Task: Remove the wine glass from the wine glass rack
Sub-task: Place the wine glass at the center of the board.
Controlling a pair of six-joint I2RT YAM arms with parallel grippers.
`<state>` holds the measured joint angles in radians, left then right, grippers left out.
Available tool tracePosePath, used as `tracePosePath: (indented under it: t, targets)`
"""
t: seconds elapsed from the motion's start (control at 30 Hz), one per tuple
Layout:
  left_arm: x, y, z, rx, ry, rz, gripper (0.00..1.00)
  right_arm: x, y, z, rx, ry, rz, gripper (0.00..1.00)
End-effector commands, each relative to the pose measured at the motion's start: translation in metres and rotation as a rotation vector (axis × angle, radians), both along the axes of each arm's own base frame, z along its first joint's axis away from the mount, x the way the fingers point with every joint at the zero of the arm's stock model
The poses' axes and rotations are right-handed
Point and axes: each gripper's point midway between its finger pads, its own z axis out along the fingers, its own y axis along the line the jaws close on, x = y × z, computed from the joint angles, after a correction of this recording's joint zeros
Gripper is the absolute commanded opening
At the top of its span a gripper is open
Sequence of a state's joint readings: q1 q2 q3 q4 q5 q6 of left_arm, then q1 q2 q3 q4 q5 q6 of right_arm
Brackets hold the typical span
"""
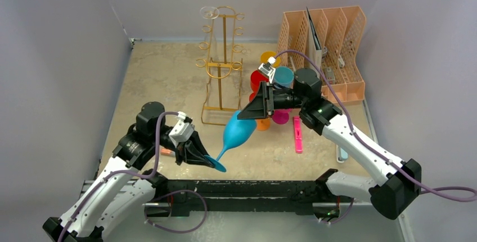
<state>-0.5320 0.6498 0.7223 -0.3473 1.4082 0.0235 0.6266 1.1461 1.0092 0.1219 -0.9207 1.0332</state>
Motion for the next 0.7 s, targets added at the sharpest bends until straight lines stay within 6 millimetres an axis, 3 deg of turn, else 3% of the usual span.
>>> tracePosePath:
  t: [0.0, 0.53, 0.67]
  targets:
    - [0.007, -0.004, 0.009, -0.038, -0.088, -0.007, 0.0, -0.015, -0.002, 0.011, 0.058, 0.022, 0.095, 0.41]
    - [0.014, -0.005, 0.001, -0.001, -0.079, 0.052, 0.0, -0.031, -0.013, 0.012, 0.014, 0.061, 0.143, 0.32]
    - [0.017, -0.003, -0.004, 0.02, -0.082, 0.095, 0.0, -0.023, -0.015, 0.028, 0.064, 0.067, 0.098, 0.32]
